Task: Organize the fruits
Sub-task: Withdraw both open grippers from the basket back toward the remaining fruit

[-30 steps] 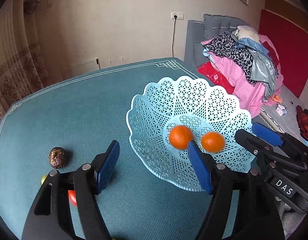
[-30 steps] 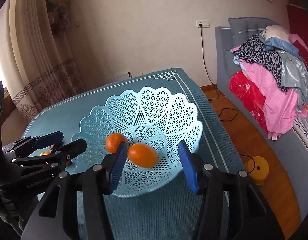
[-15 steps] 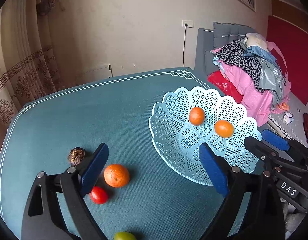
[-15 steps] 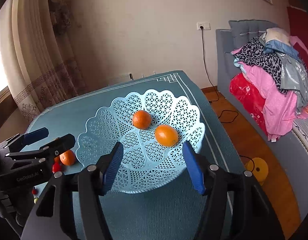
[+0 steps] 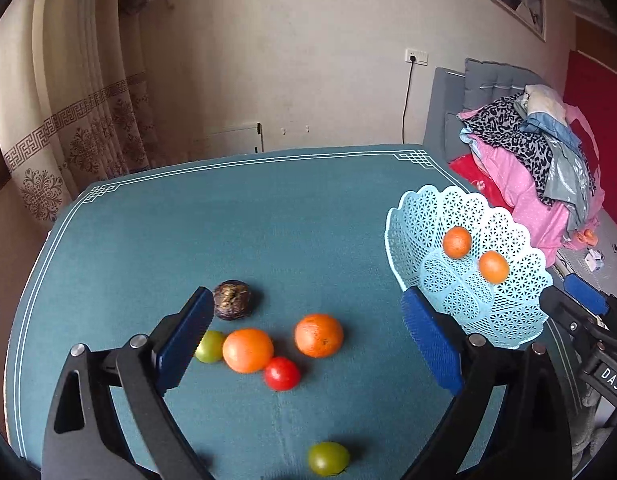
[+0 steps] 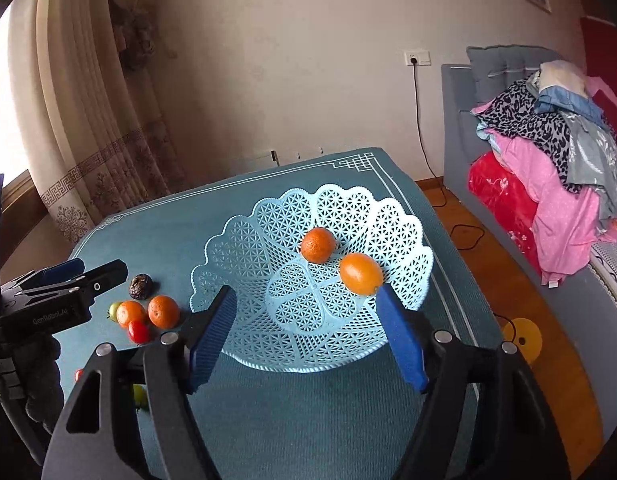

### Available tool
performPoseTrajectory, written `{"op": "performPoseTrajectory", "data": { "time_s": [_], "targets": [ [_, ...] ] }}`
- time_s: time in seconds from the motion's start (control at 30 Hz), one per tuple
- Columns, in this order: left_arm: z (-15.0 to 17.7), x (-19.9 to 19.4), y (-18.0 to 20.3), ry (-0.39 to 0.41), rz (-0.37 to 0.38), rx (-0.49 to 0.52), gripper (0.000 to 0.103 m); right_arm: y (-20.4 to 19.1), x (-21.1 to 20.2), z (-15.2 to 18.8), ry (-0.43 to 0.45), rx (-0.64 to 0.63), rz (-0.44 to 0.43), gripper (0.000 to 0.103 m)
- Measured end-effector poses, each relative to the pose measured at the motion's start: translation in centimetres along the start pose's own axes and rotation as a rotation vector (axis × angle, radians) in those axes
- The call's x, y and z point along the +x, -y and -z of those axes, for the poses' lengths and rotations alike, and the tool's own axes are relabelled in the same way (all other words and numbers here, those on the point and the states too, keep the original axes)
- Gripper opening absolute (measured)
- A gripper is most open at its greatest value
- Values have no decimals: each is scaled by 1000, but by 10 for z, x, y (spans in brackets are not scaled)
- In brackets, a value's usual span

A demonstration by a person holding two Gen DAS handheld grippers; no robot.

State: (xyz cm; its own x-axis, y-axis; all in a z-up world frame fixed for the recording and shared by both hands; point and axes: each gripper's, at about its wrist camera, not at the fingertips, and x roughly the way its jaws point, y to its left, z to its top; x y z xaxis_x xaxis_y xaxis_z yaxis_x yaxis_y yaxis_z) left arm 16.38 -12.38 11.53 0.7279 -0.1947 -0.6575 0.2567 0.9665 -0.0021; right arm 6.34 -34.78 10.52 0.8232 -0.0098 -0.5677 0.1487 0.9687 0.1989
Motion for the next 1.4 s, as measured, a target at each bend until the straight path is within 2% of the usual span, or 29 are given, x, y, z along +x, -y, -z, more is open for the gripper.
{"op": "performPoseTrajectory", "data": {
  "time_s": [0.4,0.7,0.93,1.2,1.4],
  "targets": [
    [5,-4,-66,-45,-55,-101,96,-44,-7,7,-25,-50,-61,73],
    [9,18,-93,-99,-60,-141,96,-72,-2,17,-71,-95,-106,73],
    [21,42,-115,-160,-96,-161,96,-87,8,27,-121,-109,-128,73],
    [29,60,-120,-192,-99,-159,96,-109,23,40,-170,-141,-157,73],
    [19,69,-114,-186,-96,-132,96,-119,31,46,-203,-151,-178,73]
  ]
}}
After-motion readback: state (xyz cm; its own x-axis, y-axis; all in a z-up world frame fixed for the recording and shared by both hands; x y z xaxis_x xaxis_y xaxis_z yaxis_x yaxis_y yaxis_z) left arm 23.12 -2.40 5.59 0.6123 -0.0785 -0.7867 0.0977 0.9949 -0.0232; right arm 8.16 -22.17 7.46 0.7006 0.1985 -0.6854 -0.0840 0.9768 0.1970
